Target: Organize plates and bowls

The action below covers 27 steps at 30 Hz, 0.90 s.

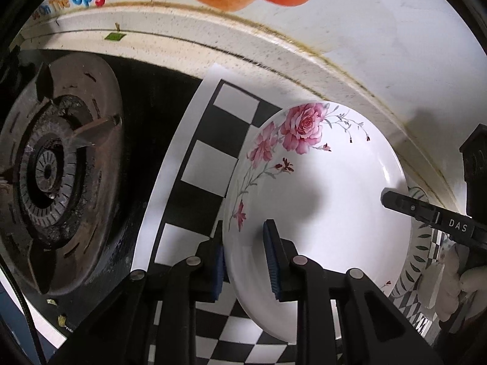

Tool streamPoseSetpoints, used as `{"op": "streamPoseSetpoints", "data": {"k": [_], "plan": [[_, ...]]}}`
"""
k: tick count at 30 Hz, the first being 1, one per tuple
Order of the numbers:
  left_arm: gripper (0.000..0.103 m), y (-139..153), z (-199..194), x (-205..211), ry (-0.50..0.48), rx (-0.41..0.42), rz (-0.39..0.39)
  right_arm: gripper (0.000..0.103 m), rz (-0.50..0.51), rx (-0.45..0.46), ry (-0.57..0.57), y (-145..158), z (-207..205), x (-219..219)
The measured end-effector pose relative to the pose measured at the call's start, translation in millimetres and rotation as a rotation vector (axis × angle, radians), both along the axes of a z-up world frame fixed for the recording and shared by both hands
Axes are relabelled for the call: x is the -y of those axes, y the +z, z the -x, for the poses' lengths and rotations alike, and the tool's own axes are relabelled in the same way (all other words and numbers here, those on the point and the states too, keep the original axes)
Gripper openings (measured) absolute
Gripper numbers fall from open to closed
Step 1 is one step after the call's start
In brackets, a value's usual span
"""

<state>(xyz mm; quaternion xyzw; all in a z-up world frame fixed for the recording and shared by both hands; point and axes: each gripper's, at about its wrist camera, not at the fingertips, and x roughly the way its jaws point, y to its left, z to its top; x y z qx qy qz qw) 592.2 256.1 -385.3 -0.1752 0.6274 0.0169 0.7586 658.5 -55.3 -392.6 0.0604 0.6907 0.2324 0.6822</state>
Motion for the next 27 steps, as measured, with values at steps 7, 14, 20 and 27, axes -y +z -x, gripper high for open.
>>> {"op": "streamPoseSetpoints", "data": {"k": [7, 14, 20, 27], "plan": [[0.021, 33, 18, 7, -0.025, 0.037, -0.012, 0.014, -0.016, 0.034, -0.002, 32, 18, 13], [0.021, 66, 34, 28, -0.055, 0.084, -0.020, 0.014, -0.041, 0.065, -0.023, 66, 47, 38], [0.021, 88, 58, 66, -0.108, 0.113, -0.022, 0.014, -0.059, 0.096, -0.056, 96, 81, 75], [0.021, 100, 93, 120, -0.189, 0.126, -0.020, 0.014, -0.072, 0.101, -0.134, 113, 141, 139]]}}
